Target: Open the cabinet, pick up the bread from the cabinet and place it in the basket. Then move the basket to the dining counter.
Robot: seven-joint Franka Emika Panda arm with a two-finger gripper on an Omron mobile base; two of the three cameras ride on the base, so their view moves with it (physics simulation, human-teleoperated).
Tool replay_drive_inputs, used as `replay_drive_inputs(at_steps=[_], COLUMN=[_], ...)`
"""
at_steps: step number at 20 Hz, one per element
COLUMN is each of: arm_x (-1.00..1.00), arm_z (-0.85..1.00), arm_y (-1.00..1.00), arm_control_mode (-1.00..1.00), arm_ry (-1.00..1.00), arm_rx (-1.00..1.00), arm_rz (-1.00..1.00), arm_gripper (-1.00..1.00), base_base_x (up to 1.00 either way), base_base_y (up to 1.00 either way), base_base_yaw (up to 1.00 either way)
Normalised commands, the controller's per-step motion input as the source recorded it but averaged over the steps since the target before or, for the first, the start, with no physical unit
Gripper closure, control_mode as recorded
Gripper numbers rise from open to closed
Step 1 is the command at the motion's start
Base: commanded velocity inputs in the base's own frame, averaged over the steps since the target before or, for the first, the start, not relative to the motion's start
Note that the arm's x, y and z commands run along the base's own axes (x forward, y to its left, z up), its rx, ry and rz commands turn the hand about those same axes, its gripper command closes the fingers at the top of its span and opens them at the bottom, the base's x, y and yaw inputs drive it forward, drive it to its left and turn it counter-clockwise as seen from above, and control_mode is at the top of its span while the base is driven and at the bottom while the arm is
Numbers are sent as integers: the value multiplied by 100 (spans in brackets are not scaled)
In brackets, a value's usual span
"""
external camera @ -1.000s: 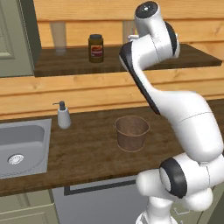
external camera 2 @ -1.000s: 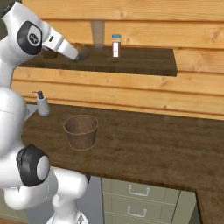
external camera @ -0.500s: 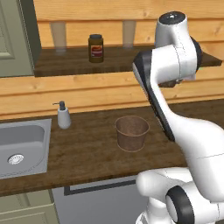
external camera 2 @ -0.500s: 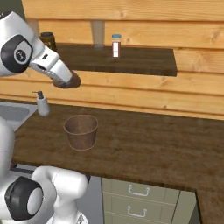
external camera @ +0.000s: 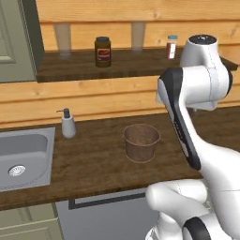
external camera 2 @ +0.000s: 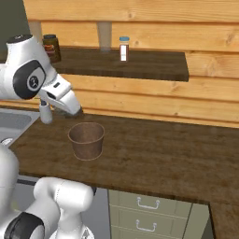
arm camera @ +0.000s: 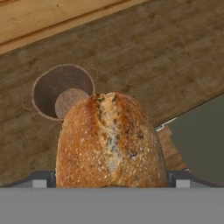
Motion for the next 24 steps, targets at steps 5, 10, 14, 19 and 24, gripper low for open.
replay_drive_inputs(at_steps=[5, 10, 14, 19, 24], arm_x=[26, 38, 58, 49, 53], arm_z=[-72, -58, -14, -15, -30], arm_y=[0, 0, 1, 19, 5], arm_control_mode=[-100, -100, -100, -100, -100], arm_ry=[0, 0, 3, 11, 10], arm_rx=[6, 7, 2, 0, 0], arm_rz=[3, 3, 3, 2, 5], arm_gripper=[100, 100, 100, 100, 100], base_base_x=[0, 0, 0, 0, 0], base_base_y=[0, 0, 0, 0, 0], base_base_yaw=[0, 0, 0, 0, 0])
